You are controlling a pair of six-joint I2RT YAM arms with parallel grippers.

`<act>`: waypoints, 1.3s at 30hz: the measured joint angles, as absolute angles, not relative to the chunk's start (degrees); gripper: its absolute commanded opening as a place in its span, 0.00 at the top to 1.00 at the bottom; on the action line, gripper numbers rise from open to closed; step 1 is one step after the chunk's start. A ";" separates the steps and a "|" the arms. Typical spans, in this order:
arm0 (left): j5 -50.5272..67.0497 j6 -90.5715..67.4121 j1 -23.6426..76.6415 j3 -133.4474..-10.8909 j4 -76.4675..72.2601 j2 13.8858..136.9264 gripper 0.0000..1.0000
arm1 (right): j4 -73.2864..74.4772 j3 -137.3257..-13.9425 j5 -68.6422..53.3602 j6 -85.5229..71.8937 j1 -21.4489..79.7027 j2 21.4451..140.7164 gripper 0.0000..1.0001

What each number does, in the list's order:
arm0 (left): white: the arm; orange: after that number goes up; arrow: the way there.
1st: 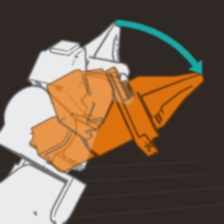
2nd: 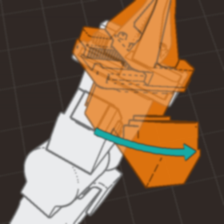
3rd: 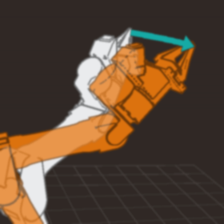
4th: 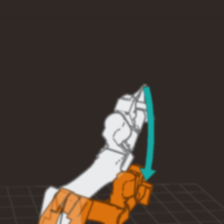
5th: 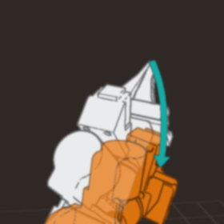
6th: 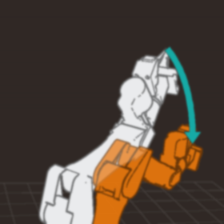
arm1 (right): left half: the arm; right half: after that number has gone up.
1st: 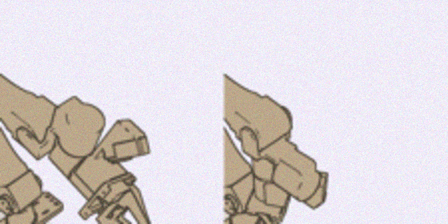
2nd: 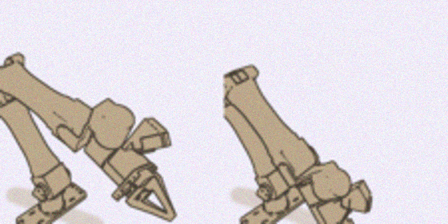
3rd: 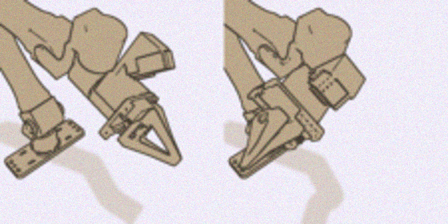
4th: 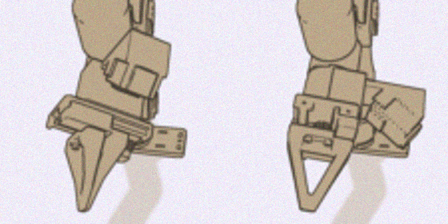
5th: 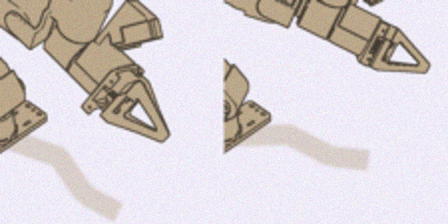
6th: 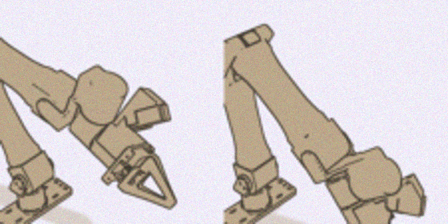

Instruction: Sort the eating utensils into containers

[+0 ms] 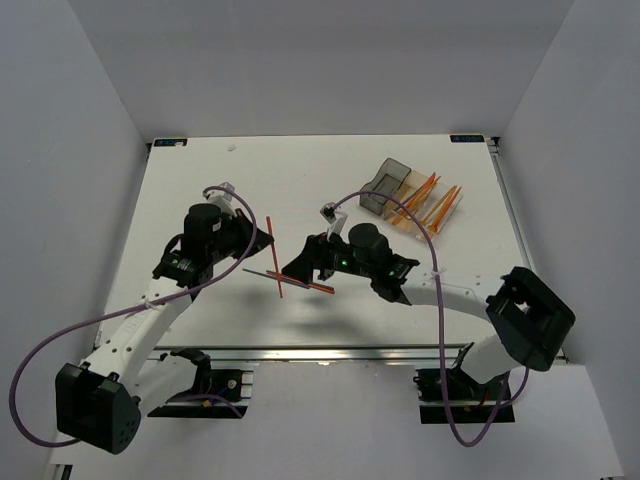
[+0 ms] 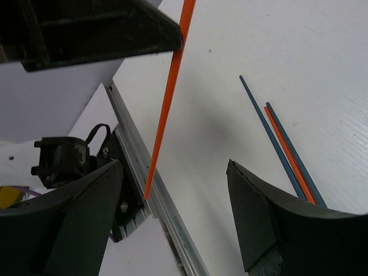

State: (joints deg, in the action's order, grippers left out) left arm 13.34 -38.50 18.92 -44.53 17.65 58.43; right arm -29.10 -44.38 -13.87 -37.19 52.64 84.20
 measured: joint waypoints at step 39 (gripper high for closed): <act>-22.65 -22.87 19.22 -45.17 32.34 49.25 0.02 | 0.30 -83.11 24.86 -39.92 25.39 107.15 1.00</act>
